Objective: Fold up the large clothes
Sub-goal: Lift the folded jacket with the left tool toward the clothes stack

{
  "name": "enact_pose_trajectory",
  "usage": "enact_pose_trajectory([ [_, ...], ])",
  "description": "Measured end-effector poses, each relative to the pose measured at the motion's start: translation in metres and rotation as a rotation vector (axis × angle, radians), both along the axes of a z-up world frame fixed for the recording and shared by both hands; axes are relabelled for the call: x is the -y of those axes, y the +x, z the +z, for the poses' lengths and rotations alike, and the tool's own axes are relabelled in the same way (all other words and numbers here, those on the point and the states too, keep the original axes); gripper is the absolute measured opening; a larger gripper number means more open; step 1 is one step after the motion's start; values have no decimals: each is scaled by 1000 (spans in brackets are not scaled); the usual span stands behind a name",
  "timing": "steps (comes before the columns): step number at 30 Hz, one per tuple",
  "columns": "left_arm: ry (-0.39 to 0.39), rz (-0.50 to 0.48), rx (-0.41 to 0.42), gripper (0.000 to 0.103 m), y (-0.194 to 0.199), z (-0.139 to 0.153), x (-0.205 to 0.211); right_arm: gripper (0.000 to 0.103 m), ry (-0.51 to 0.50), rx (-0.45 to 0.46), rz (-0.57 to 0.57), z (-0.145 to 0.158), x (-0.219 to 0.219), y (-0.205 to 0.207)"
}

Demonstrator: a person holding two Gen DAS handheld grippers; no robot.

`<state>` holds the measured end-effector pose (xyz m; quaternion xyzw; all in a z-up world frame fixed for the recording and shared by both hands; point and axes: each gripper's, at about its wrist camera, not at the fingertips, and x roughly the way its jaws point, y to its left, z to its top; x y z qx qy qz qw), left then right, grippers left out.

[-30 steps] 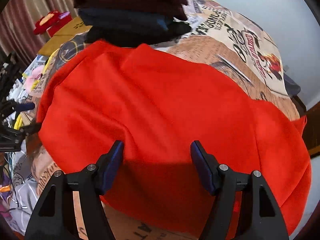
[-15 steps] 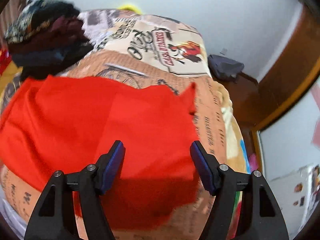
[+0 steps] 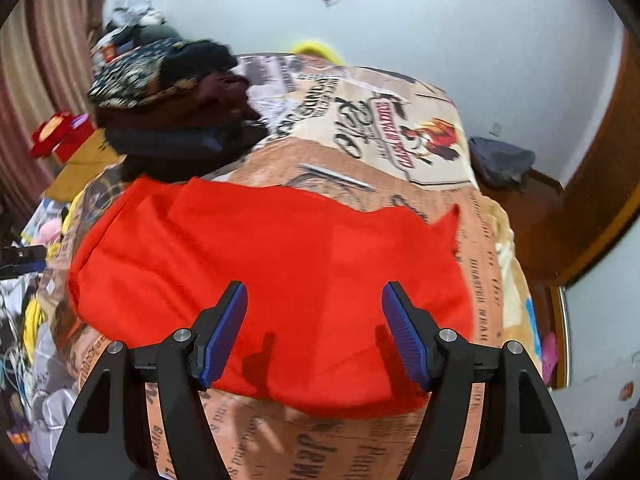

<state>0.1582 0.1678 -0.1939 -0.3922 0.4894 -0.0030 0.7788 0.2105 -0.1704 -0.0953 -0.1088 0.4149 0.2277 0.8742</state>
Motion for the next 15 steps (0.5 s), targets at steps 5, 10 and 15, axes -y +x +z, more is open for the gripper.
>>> enact_pose_trajectory([
  [5,-114,48,-99,74,-2,-39,14,66,16,-31,46,-10,-13,-11],
  [10,-204,110,-115,74,4,-69,11,66,20,-62,56,-20,-19,-13],
  [15,-247,207,-68,74,14,-81,-2,66,-17,-91,52,-31,-21,-9],
])
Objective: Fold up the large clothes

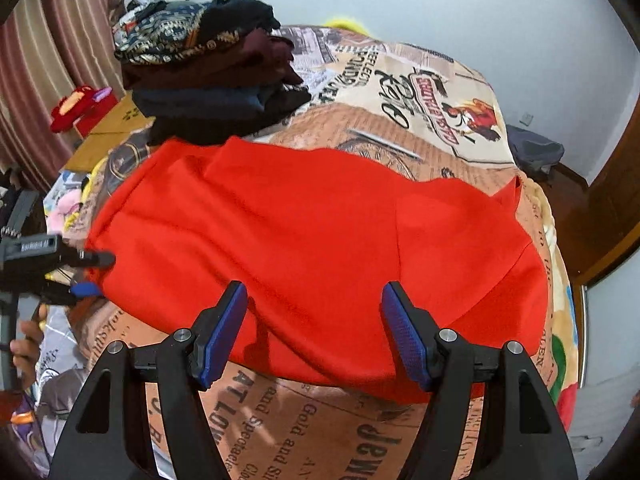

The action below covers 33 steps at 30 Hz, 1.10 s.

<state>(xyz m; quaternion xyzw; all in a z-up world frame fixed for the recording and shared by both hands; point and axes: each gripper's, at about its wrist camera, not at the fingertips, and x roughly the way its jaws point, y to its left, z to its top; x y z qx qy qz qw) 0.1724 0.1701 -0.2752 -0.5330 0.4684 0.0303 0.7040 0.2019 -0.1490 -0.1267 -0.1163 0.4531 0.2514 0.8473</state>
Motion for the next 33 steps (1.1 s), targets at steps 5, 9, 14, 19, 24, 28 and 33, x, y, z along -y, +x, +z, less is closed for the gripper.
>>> enact_pose_trajectory([
  [5,14,69,38,74,19,-11,-14,66,-30,-38,-2,-15,-1,5],
  [9,87,147,61,74,31,-17,-27,67,-83,-60,10,-32,-5,6],
  [14,104,189,95,26,38,-14,-34,68,-133,-44,45,-22,-16,6],
  [19,180,197,233,18,28,33,-36,68,-65,-19,52,3,-33,15],
  [24,300,204,360,17,14,105,-37,68,-10,-29,81,13,-73,23],
  [28,396,224,454,17,-12,164,-43,68,48,-114,160,-3,-113,18],
  [33,446,208,453,17,-12,188,-35,69,47,-226,257,-46,-159,0],
])
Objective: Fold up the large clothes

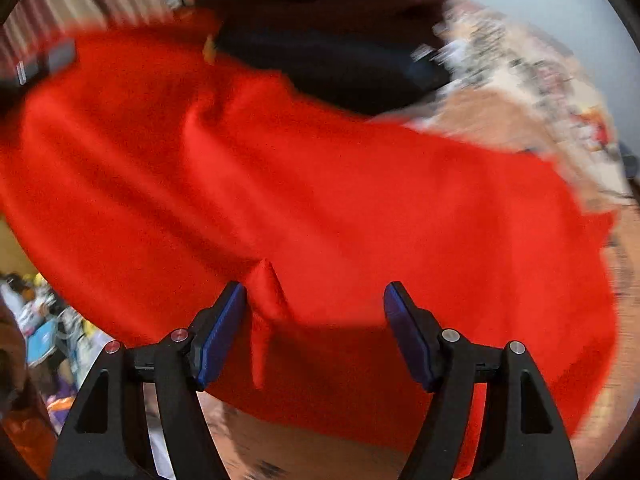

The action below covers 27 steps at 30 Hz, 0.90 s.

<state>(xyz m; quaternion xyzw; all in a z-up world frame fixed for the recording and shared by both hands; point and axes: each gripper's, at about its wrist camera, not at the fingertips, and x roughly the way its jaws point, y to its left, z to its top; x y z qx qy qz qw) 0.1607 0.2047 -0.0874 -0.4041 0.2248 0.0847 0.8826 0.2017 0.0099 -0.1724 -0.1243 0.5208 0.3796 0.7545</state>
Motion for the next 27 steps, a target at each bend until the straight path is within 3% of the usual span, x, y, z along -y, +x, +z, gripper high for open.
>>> enact_pose_trajectory([
  [4,12,-42,-50,16,20,-9,25,69,-65,79,80,0,-8,-16],
  [7,28,-96,-55,16,40,-9,52,69,-18,77,75,12,23,-16],
  [10,71,-171,-51,16,66,3,87,69,25,85,-8,26,71,-4],
  [16,188,-370,-62,16,124,10,185,69,59,139,-299,53,185,26],
  [18,216,-443,-96,16,136,-2,213,69,74,140,-387,59,220,31],
  [21,230,-566,-226,18,148,-42,246,69,77,131,-486,60,254,34],
  [24,270,-680,-367,34,147,-80,263,69,84,107,-525,57,272,33],
  [25,277,-717,-394,43,145,-89,266,69,92,94,-528,55,275,33],
  [27,280,-808,-411,47,134,-98,271,69,105,72,-522,54,273,35],
])
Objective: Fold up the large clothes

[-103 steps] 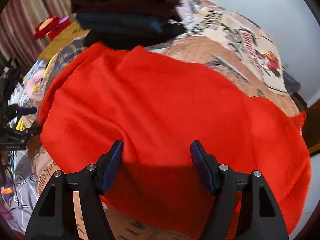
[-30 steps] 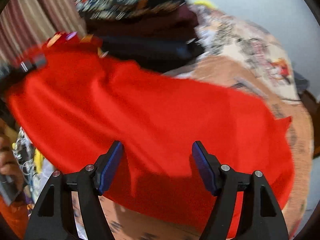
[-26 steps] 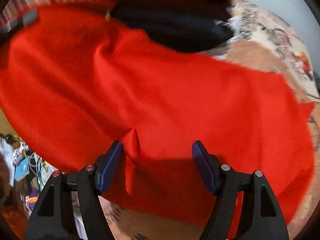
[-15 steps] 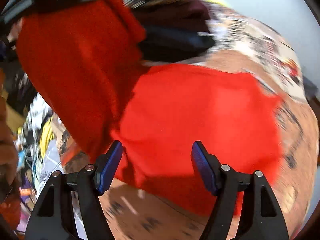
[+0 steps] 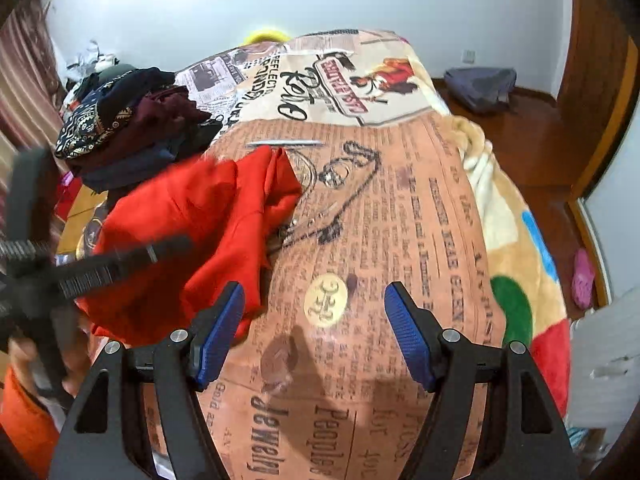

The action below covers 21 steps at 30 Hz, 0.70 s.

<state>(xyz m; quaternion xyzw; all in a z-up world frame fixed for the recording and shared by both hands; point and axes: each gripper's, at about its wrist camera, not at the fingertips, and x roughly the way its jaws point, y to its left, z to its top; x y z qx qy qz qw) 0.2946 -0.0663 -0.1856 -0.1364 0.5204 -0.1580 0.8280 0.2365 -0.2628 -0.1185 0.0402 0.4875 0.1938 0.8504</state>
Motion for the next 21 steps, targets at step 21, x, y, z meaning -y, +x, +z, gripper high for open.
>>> enact_pose_trajectory([
  [21,234,209,134,77,-48,11,-144,69,169,-156,227,-17,-117,25],
])
